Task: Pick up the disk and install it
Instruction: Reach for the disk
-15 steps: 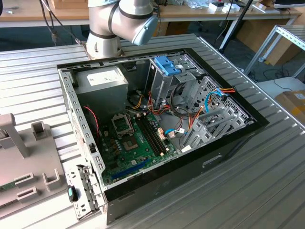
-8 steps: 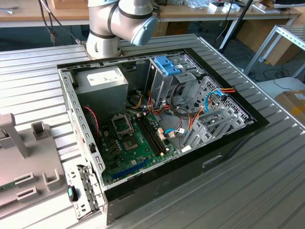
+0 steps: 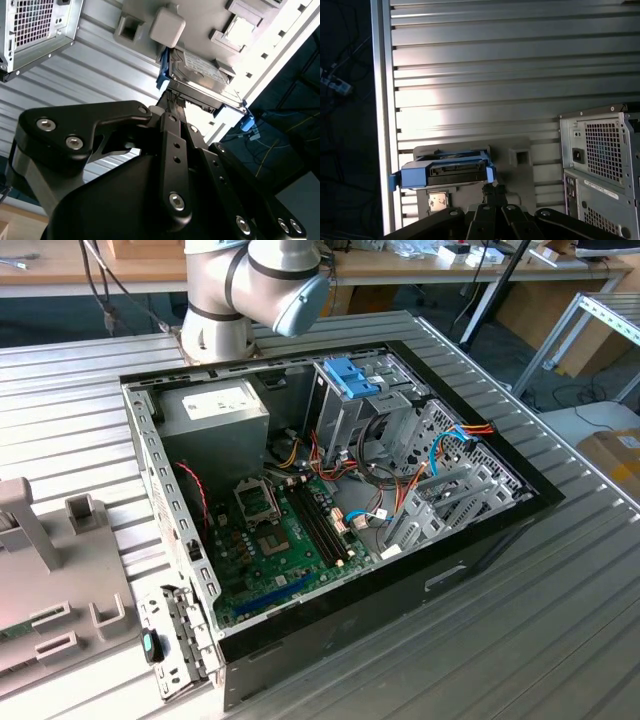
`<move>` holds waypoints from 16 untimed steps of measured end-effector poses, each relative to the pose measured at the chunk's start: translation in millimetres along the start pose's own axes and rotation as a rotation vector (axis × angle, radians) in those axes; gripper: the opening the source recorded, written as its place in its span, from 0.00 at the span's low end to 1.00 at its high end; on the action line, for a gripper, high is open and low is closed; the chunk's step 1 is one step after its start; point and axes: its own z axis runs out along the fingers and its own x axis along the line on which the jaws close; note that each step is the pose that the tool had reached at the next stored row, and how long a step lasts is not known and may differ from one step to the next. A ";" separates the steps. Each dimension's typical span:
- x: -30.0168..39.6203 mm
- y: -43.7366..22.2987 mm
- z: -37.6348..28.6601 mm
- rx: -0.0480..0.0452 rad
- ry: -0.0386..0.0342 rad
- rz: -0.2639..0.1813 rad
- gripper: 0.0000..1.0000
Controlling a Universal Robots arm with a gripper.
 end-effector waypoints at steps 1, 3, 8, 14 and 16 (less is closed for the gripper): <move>0.0 0.0 0.2 0.0018 0.0092 0.000 0.11; 0.1 0.0 0.3 0.0030 0.0171 0.001 0.11; 2.4 -0.2 0.4 0.0031 0.0175 0.001 0.11; 23.5 -1.9 2.4 0.0022 0.0177 -0.001 0.11; 29.5 -2.4 2.6 0.0022 0.0177 -0.001 0.11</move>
